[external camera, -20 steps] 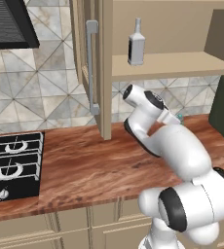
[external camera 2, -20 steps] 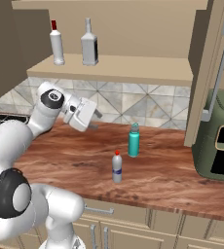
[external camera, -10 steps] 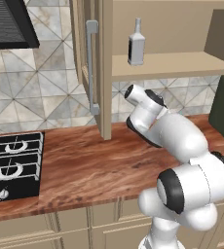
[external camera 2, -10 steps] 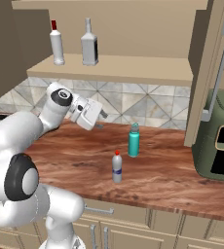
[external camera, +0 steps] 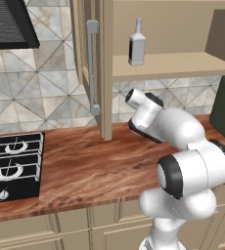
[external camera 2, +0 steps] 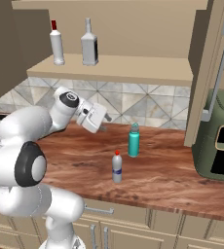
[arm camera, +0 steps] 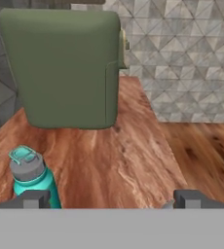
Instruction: Sort all alcoholic drinks to one cabinet, and non-alcoholic drinks to the other.
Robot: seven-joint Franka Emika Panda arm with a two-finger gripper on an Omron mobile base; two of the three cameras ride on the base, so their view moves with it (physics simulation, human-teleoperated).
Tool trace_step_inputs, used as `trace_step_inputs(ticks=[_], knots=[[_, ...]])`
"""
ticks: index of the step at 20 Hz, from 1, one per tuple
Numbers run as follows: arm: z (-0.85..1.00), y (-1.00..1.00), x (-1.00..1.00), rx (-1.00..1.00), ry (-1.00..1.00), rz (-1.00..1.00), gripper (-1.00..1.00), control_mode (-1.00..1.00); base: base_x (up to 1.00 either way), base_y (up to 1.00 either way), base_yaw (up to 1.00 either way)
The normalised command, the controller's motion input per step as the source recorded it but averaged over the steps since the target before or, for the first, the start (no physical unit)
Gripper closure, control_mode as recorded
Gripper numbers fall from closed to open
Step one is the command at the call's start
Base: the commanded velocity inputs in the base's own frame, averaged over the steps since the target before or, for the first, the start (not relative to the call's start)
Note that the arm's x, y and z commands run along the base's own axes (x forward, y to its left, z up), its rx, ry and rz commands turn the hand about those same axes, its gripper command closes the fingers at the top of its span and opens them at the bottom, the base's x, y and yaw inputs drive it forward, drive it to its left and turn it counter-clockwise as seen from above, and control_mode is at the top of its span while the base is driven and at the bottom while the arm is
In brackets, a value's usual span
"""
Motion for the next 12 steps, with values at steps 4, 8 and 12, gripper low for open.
trace_step_inputs(ticks=[4, 8, 12], knots=[[-0.13, -0.14, 0.19, 0.0, 0.0, -0.01, -1.0, -1.0, 0.0, 0.0, 0.0], [-0.1, -0.16, 0.27, 0.0, 0.0, -0.01, -1.0, -1.0, 0.0, 0.0, 0.0], [-0.14, -0.14, 0.28, 0.0, 0.01, -0.02, -1.0, -1.0, 0.0, 0.0, 0.0]])
